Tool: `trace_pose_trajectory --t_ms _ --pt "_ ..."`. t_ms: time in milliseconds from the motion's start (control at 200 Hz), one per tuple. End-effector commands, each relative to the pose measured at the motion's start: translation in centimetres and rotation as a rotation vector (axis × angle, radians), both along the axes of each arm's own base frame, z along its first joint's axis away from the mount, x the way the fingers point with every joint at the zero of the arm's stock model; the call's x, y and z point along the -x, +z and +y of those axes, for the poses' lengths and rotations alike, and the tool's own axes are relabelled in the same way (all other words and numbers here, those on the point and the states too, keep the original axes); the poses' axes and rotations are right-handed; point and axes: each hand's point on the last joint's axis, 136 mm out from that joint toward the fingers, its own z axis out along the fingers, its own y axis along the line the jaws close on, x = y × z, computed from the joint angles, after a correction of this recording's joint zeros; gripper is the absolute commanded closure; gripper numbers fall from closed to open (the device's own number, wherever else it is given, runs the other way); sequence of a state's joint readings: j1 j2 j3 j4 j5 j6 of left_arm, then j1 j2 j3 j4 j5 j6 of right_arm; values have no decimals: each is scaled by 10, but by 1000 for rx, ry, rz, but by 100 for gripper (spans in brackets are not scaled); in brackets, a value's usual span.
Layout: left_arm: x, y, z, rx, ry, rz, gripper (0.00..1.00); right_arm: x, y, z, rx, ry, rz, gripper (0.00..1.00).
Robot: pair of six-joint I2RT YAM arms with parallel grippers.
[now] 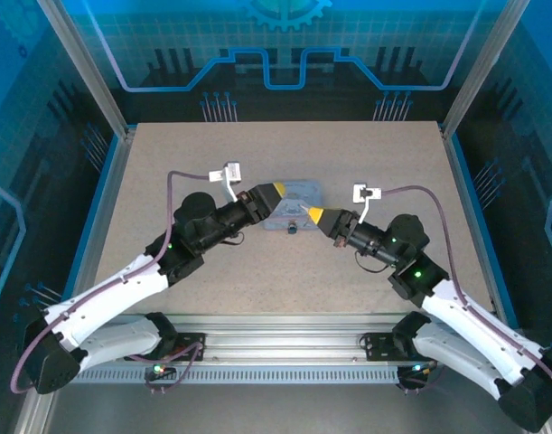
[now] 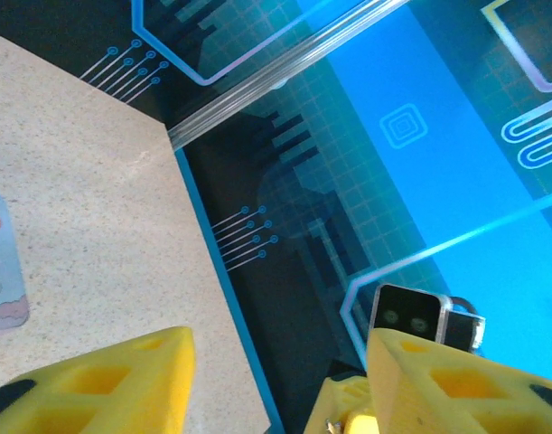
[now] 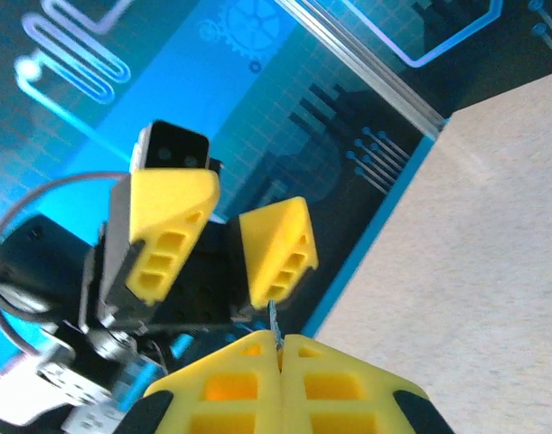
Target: Unlock a padlock with a key
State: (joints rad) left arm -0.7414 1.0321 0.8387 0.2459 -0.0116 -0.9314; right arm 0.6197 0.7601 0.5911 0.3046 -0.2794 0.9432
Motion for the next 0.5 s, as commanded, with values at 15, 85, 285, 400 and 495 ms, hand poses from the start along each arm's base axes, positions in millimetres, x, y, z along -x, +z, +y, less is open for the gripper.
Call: trace_pose_trajectory --t_ms 15,85,285,400,495 --pt "2 -27 8 -83 19 35 42 1 -13 -15 199 -61 -106 100" --pt "4 -36 10 -101 18 55 40 3 -15 -19 256 -73 -162 100" --pt "8 -73 17 -190 25 137 33 -2 -25 -40 437 -168 -228 100" --pt "8 -97 27 -274 63 193 29 -20 -38 -54 573 -254 -169 100" --pt "3 -115 38 -340 105 234 17 -40 -54 -65 722 -324 -97 100"
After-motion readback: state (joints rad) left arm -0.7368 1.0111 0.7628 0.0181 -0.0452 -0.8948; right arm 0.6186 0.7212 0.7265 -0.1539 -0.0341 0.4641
